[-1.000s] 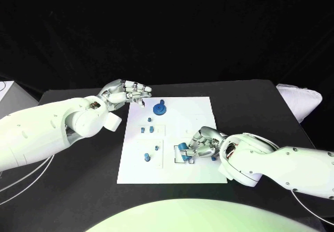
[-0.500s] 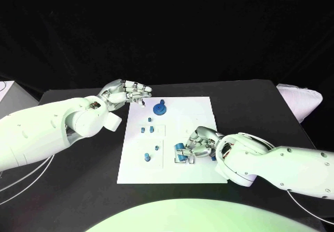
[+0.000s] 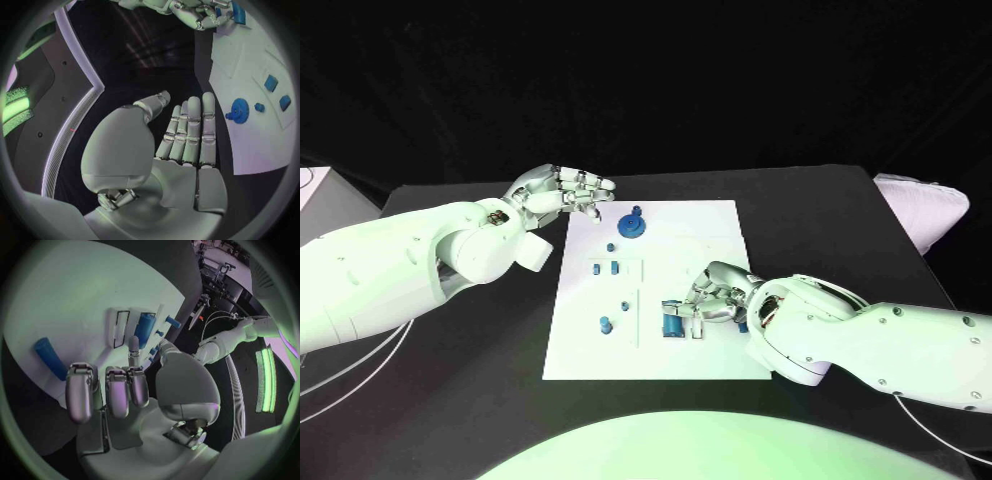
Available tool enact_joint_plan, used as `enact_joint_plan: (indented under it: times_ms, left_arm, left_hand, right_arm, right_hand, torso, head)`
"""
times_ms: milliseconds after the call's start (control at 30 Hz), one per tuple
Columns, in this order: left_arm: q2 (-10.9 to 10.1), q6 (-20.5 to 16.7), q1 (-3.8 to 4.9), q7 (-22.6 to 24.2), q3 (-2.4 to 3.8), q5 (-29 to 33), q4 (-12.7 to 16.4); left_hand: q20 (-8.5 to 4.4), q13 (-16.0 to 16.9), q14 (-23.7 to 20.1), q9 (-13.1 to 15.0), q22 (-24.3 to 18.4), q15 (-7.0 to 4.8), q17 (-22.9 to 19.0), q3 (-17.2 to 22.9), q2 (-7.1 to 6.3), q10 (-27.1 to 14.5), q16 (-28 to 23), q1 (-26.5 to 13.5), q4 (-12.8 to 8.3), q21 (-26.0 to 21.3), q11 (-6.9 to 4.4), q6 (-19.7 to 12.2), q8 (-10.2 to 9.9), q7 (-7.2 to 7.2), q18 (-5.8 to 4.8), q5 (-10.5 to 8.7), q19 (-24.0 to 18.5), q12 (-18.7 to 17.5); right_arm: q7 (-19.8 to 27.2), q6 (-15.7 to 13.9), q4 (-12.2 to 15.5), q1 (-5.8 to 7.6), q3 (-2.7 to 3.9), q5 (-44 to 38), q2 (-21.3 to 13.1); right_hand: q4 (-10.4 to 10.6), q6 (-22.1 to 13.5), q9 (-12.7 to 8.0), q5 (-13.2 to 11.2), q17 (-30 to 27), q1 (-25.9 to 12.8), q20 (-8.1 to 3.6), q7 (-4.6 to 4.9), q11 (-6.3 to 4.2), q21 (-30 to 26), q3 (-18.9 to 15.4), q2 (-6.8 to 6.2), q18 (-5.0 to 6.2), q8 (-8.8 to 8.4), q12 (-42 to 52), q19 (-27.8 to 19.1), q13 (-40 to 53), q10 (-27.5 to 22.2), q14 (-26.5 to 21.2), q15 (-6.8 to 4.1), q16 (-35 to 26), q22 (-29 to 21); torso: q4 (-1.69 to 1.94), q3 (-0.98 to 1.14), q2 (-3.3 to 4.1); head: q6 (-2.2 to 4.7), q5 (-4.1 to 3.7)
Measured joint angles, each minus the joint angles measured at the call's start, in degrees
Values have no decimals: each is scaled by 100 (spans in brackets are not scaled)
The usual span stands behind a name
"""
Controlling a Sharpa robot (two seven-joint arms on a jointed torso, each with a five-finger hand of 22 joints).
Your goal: Assemble the parts on the task board
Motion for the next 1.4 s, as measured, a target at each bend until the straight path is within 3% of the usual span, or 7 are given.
enact_joint_plan:
  times_ms: [533, 600, 667, 900, 1033, 1167, 1400]
  left_arm:
    - [-4, 0, -12, -5, 0, 0, -3]
    - [-4, 0, -14, -5, 0, 0, -4]
    - [-5, 0, -17, -5, 0, 0, -5]
    - [-5, -1, -24, -5, -1, 0, -11]
    - [0, -2, -29, -5, -1, 0, -13]
    - [4, -4, -32, -1, -1, 0, -11]
    - [-3, -6, -48, 3, -1, 0, -3]
  left_hand:
    - [0, 0, 0, 1, 0, 0, 0, 0, 0, 0, 0, 0, 0, 0, 0, 0, 0, 0, 0, 0, 0, 0]
    - [0, 0, 0, 1, 1, 0, 0, 0, 0, 0, 0, 0, 0, 1, 0, 0, 0, 0, 0, 0, 0, 0]
    - [0, 1, 0, 1, 0, 0, 0, 0, 0, 0, 0, 0, 0, 1, 0, 0, 0, 0, 0, 0, 0, 0]
    - [0, -5, 0, 1, -12, 0, 0, 0, 0, -21, 0, 0, 0, -27, 21, 0, 0, 0, -1, 0, -1, -1]
    - [0, -5, 0, 1, -12, 0, 0, 0, 0, -21, 0, 0, 0, -27, 21, 0, 0, 0, 0, 0, 0, -1]
    - [0, -5, 0, 1, -12, 0, 0, 0, 0, -21, 0, 0, 0, -27, 21, 0, 0, 0, 0, 0, 0, -1]
    - [-1, -5, 0, -4, -17, 0, 0, 0, 0, -21, 0, 0, 0, -27, 21, 0, 0, 0, 0, 0, 0, 34]
  right_arm:
    - [-24, 30, 65, -17, 1, -190, -125]
    - [0, 16, 102, -19, 1, -215, -175]
    - [54, -8, 152, -20, 2, -225, -251]
    - [529, -155, 360, 62, 10, -142, -595]
    - [831, -247, 444, 135, 17, 37, -862]
    - [1009, -291, 471, 164, 17, 214, -1168]
    - [1139, -271, 399, 177, 9, 279, -1674]
  right_hand:
    - [-1, -23, 13, -27, -1, -27, 1, 15, 0, 0, -217, 31, 1, 23, 0, 0, 0, -1, 0, 0, 0, 0]
    - [-23, -43, 13, 55, -1, 62, 1, 2, 1, -1, -243, 118, 2, 23, 0, 0, 0, -1, 0, 1, 0, -1]
    - [-17, -78, 13, 128, -1, 200, 1, 14, 1, -29, -281, 153, 3, 23, 0, 0, -1, -1, 0, 1, 0, -1]
    - [-69, -265, 13, 255, -2, 1202, 1, 53, 1, -231, -276, 93, 7, 67, -92, 0, -1, -1, 0, 1, 0, -1]
    - [-151, -457, 18, 176, -2, 1857, 1, 127, 47, -362, -93, 35, 8, 6, -113, 0, -1, 11, 0, 1, 0, -1]
    - [-105, -592, 18, 176, -2, 1949, 1, 203, 96, -429, -48, -34, 8, -95, -178, 0, -1, 10, 9, 36, 0, 4]
    - [-76, -594, 18, 176, -2, 1971, 44, 205, 105, -429, -77, -56, 9, -95, -204, 0, -1, 19, 0, 44, 0, 3]
  torso:
    - [-2, 9, -3]
    - [-2, 9, -3]
    - [-2, 9, -3]
    - [-7, 10, -6]
    - [-10, 9, -10]
    - [-5, 3, -11]
    - [-13, 5, -11]
  head:
    - [0, -10]
    - [0, -9]
    - [0, -7]
    - [0, -5]
    - [0, -50]
    - [0, -102]
    - [0, -159]
